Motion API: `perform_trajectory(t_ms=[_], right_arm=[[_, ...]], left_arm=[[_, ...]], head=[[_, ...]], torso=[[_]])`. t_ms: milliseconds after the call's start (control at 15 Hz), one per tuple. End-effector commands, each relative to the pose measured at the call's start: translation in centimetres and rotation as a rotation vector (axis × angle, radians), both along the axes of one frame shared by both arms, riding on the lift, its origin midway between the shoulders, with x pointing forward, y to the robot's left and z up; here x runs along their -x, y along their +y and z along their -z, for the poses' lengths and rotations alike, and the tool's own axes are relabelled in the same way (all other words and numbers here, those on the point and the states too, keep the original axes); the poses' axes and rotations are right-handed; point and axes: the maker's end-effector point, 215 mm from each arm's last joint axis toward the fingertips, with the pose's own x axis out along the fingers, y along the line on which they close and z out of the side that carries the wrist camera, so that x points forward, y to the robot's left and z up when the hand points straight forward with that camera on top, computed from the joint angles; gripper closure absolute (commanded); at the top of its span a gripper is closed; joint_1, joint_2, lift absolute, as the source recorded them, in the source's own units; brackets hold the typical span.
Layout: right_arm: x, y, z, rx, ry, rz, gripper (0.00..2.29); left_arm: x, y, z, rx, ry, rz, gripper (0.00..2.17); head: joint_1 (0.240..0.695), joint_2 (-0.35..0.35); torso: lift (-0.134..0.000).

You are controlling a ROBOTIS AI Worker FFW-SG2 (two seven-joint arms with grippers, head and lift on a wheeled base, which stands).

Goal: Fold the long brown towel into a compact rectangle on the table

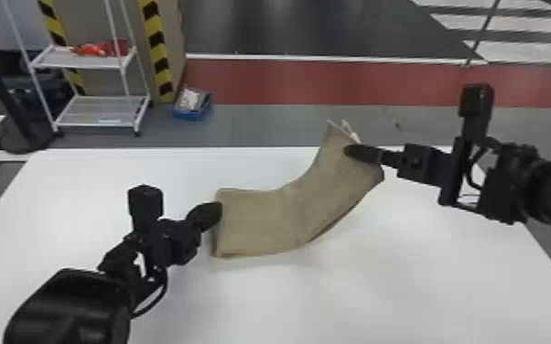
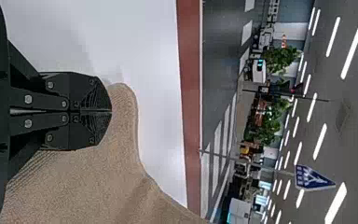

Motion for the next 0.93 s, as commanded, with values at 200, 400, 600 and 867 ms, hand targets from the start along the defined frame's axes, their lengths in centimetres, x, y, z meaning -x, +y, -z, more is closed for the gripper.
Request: perform_trajectory(t_ms=[200, 400, 600, 867], right_arm=[[-0.3, 2.1, -1.0, 0.005, 0.024, -0.036, 1.23], [-1.2, 3.8, -2.3, 0.053, 0.011, -0.055, 1.23], [-1.6, 5.6, -2.5, 0.068, 0.012, -0.082, 1.23], [-0.6, 8.8, -0.2, 0.135, 0.059, -0.135, 1.23]], left_arm=[[0.0, -0.9, 0.2, -0.023, 0.009, 0.029, 2.14], [0.4, -0.8, 1.0, -0.023, 0.040, 0.035, 2.14], [0.7, -0.8, 1.2, -0.024, 0.044, 0.046, 2.14], [1.2, -1.6, 1.1, -0.028, 0.039, 0.062, 2.14]], head=[[0.695, -0.041], [0.695, -0.031], [0.695, -0.013], [0.695, 0.007]], torso=[[-0.119], [-0.119], [-0.119], [-0.119]])
